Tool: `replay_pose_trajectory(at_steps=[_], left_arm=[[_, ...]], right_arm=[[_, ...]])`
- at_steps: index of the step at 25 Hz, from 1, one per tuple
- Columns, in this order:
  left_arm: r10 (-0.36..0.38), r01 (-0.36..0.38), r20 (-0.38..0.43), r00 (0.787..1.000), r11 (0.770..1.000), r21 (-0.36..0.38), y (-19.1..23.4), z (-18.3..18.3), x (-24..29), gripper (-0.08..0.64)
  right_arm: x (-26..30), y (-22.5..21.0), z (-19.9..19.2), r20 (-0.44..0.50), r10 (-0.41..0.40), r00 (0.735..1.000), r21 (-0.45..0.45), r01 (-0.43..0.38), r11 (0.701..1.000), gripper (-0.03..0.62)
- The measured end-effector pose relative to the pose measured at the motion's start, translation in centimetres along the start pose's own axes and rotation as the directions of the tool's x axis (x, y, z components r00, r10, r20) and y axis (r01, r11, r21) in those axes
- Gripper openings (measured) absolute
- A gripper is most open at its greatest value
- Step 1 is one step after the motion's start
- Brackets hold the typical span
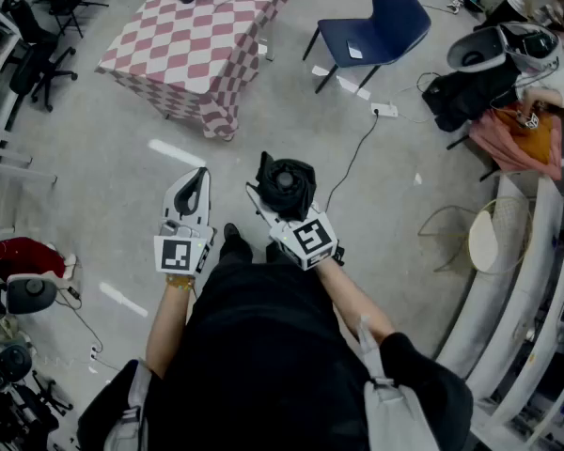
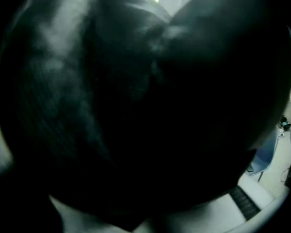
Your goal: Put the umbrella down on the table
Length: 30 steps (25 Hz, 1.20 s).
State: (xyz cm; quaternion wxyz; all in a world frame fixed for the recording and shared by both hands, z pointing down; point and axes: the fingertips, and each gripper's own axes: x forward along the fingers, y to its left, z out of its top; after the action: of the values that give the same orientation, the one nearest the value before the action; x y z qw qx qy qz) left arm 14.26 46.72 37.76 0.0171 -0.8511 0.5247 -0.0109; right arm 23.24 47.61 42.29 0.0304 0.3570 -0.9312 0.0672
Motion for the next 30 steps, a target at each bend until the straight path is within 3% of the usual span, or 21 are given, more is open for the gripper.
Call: replay_pose_trajectory(at_steps=[12,18,30], left_arm=[[-0.003,0.003,0.015,1.000,1.000,-0.002,0.9,0.0,0.7,0.015],[-0.025,0.025,0.026,0.999,1.000,0.000,3.2,0.0,1.1,0.014],[-0.057,0.057,0.016,0.998,0.998,-0.009,9.8,-1.0,0.1,0.014]], right_arm=[[2.1,0.1,0.2,-0.019,0.032,0.999,-0.010,-0.032,0.999,0.167],[5.0,0.5,1.1,-0.017,-0.017,1.000,-0.019,0.017,1.000,0.167],[11.5,3.9,1.9,-0.002,-0.031,1.000,-0.050,0.031,0.998,0.166]])
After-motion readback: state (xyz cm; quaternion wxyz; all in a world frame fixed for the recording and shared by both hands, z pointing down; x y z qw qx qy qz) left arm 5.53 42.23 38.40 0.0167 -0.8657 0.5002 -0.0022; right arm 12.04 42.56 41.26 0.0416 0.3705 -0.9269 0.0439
